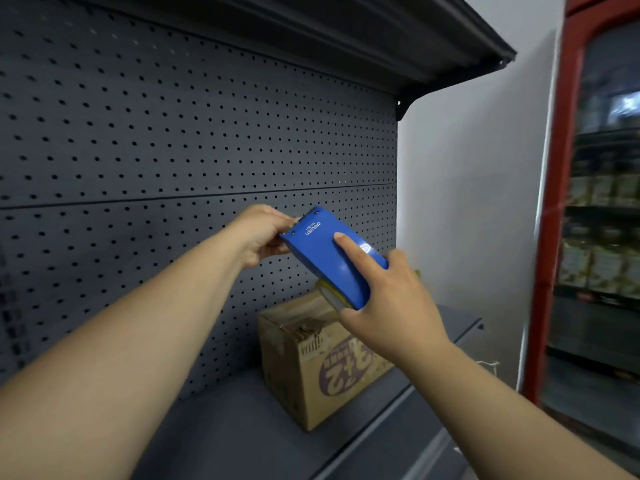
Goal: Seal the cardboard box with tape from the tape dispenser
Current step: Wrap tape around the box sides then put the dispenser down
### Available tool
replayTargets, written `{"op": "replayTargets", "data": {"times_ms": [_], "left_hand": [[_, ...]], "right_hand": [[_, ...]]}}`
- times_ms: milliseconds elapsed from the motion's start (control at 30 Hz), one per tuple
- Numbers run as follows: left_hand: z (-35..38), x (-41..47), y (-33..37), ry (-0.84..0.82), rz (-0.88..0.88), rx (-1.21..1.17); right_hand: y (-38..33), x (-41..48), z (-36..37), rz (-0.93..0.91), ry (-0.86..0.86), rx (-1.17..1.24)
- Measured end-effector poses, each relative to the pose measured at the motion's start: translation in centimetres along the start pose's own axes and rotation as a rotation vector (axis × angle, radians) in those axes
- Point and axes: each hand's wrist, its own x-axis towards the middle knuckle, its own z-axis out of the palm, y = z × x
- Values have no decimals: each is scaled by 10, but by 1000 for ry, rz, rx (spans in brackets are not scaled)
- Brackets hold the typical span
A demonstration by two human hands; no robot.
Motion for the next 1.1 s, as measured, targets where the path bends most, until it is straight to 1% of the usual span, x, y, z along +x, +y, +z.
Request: {"op": "replayTargets", "data": {"times_ms": [167, 267, 367, 500, 633, 733, 900, 1100], "left_hand": [[-23, -6, 11, 64, 65, -38], [-46, -1, 11, 64, 47, 0], [-67, 9, 3, 93, 12, -14], [-81, 28, -10, 91, -15, -9], [-86, 45, -43, 35, -78, 51], [-91, 57, -78, -35, -145, 136], [-82, 75, -130, -129, -186, 223], [-64, 87, -172, -138, -219, 247]], "right_hand": [[-6, -25, -18, 40, -16, -62], [-9, -39, -24, 35, -54, -106], [-10, -46, -30, 42, -82, -148], [-18, -45, -28, 44, -135, -182], [-29, -36, -17, 63, -166, -214], [-33, -32, -1, 90, -236, -247], [-35, -29, 22, 139, -331, -307], [-38, -21, 40, 164, -394, -368]]}}
